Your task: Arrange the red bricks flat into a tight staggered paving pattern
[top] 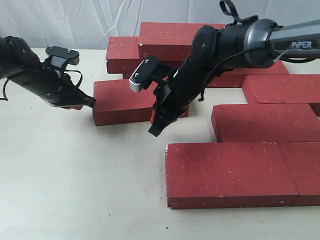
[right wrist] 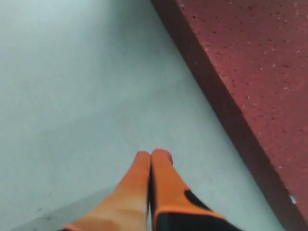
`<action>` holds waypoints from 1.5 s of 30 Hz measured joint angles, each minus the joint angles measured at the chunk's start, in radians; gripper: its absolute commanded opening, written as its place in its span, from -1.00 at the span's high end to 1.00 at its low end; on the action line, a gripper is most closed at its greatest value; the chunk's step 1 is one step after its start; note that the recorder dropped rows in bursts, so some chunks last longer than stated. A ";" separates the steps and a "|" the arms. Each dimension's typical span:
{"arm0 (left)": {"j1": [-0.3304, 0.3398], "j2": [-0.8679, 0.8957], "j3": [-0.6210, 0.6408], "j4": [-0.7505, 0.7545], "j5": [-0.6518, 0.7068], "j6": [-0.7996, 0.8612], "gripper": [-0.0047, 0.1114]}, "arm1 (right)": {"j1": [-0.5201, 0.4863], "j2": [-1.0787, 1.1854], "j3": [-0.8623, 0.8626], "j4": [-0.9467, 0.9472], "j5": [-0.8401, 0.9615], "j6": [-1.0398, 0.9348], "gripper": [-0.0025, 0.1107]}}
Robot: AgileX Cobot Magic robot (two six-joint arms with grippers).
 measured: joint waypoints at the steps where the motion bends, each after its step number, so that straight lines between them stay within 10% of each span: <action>1: -0.003 0.009 -0.007 -0.035 0.000 0.026 0.92 | 0.003 0.009 0.000 0.006 -0.030 0.000 0.97; 45: -0.131 0.133 -0.087 -0.190 -0.162 0.145 0.92 | 0.011 0.075 0.000 -0.020 -0.260 0.005 0.97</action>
